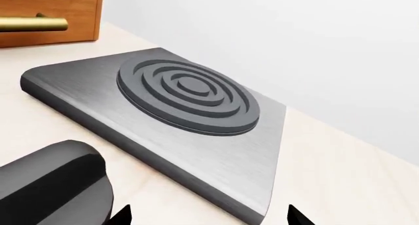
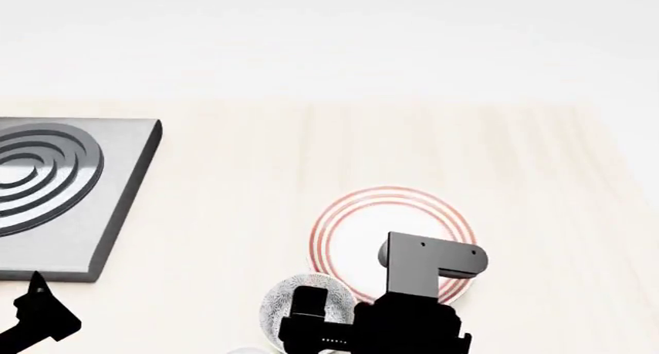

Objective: Pick the akita bowl between the plate and the ramekin and place it on the plate.

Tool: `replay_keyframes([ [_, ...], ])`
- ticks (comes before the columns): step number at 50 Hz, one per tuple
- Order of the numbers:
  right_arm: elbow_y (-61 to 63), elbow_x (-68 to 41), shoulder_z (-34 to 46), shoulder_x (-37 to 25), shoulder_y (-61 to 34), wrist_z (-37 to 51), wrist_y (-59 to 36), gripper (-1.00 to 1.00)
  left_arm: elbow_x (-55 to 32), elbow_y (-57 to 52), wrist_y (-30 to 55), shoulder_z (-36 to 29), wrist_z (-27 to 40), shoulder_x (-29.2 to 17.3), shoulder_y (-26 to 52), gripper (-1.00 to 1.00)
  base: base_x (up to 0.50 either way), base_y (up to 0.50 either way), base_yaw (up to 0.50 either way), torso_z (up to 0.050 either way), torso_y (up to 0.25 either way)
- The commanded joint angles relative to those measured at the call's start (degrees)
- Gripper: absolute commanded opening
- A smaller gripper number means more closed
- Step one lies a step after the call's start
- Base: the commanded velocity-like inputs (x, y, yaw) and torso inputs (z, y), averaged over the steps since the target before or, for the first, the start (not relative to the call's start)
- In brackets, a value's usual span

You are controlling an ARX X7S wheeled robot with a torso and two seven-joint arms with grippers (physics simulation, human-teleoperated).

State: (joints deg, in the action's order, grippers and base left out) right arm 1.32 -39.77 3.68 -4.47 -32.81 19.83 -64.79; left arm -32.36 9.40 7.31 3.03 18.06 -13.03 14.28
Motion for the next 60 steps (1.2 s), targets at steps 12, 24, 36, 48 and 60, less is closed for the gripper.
replay_keyframes([
  [12, -5.34, -0.36, 0.91, -0.5, 0.06, -0.94, 4.87, 1.0, -0.42, 0.05, -0.15, -0.32, 0.35, -0.22, -0.01, 1.0, 0.0, 0.0, 0.0, 0.0, 0.0],
  [24, -7.01, -0.52, 2.39, -0.98, -0.05, -1.69, 6.09, 1.0, -0.64, 0.08, -0.26, -0.49, 0.48, -0.34, -0.01, 1.0, 0.0, 0.0, 0.0, 0.0, 0.0],
  [36, -9.01, -0.85, 3.27, -1.4, -0.13, -2.6, 7.34, 1.0, -0.8, 0.11, -0.38, -0.68, 0.67, -0.46, -0.02, 1.0, 0.0, 0.0, 0.0, 0.0, 0.0],
  [48, -12.47, -0.86, 3.64, -1.4, -1.01, -3.75, 9.6, 1.0, -0.99, 0.15, -0.49, -0.85, 0.8, -0.58, -0.02, 1.0, 0.0, 0.0, 0.0, 0.0, 0.0],
  [60, -15.89, -0.55, 5.0, -1.56, -1.8, -5.15, 11.13, 1.0, -1.13, 0.19, -0.65, -1.05, 0.92, -0.7, -0.02, 1.0, 0.0, 0.0, 0.0, 0.0, 0.0],
])
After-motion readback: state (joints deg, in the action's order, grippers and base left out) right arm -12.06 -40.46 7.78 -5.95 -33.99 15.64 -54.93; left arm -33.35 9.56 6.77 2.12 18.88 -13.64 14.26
